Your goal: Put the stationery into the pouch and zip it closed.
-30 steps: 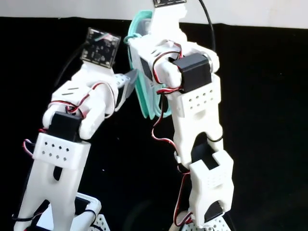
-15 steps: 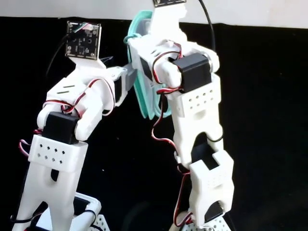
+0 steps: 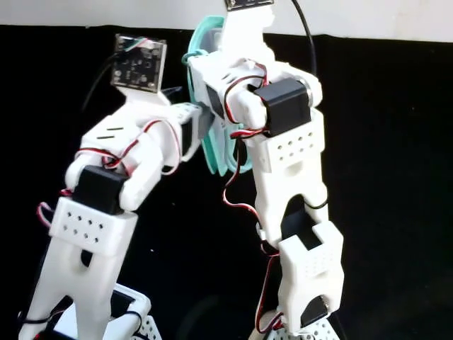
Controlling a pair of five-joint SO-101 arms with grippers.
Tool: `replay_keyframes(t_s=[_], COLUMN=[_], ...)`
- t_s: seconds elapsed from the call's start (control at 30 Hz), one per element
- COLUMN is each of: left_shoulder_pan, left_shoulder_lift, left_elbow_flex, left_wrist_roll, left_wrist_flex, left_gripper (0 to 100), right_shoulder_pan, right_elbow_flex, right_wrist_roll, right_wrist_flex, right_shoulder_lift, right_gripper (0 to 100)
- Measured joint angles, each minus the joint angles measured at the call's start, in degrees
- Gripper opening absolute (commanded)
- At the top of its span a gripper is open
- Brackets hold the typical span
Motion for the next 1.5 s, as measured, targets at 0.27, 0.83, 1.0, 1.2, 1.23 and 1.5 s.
replay_keyframes(t_s=[0.27, 0.83, 1.0, 1.2, 1.23, 1.5], left_shoulder_pan=[-0.26, -1.85, -3.52, -3.52, -3.52, -3.69], left_shoulder_lift=[7.30, 7.30, 7.30, 7.12, 7.12, 7.12], left_elbow_flex=[0.00, -1.32, -2.99, -4.84, -4.84, -5.10], left_wrist_roll=[0.00, -2.20, -4.40, -5.45, -5.45, -5.54], left_wrist_flex=[-6.07, -5.71, -0.88, 3.34, 3.69, 8.44], left_gripper=[21, 1, 1, 1, 1, 1], right_shoulder_pan=[0.00, 0.79, 4.75, 9.05, 9.49, 12.13], right_elbow_flex=[0.00, 0.00, 0.00, 0.18, 0.18, 0.00], right_wrist_roll=[0.00, -0.18, 0.00, 0.09, 0.09, 3.34], right_wrist_flex=[0.00, -0.09, -1.41, -4.92, -5.63, -16.70], right_shoulder_lift=[0.00, 0.00, 0.09, 0.26, 0.53, 11.43], right_gripper=[0.5, 0.5, 0.5, 0.5, 0.5, 0.5])
